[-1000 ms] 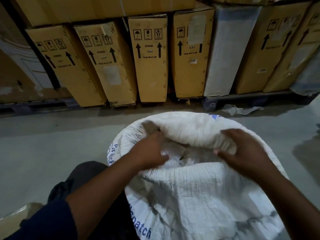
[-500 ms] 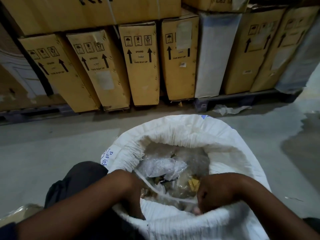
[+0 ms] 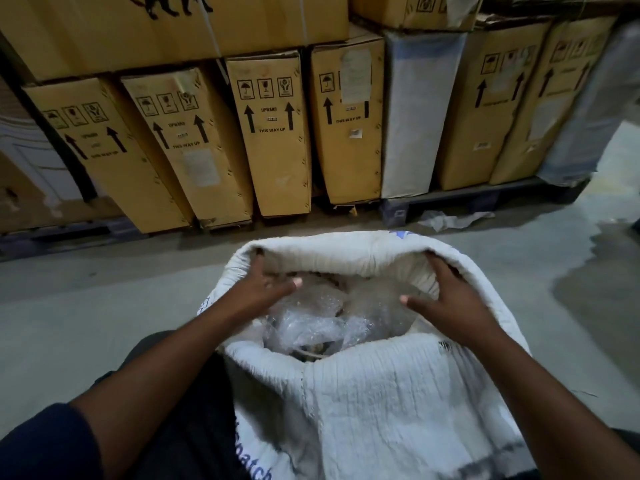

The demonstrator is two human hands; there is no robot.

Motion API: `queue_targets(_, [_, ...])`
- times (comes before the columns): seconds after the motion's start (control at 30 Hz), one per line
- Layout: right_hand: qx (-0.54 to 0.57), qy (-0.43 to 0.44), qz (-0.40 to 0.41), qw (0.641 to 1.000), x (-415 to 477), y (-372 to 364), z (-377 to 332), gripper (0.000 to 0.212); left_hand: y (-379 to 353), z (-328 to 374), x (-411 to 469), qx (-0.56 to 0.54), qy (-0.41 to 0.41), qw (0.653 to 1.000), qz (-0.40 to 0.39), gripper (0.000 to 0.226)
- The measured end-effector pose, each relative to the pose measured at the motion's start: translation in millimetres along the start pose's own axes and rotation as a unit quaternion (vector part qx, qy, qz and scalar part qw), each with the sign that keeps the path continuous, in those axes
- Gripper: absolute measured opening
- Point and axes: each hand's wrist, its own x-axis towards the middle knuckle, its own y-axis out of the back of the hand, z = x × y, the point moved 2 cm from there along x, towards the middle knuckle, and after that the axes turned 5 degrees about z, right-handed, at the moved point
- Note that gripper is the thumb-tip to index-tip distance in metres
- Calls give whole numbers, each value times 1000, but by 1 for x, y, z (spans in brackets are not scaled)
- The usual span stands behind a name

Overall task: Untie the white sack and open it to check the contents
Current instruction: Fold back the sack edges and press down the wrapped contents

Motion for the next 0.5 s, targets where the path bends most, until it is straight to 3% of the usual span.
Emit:
queue_targets(0.13, [-8,19,31,999,12,2,-5,118,6,16,20,-14,-52,995,85,133])
queue_targets(0.33, [-24,59,75,995,49,39,-10,111,34,38,50,60,-128,962,233,106])
queue_targets(0.5, [-29,-28,75,996,81,67,-1,105,61,35,80,109,-134,951,258,96])
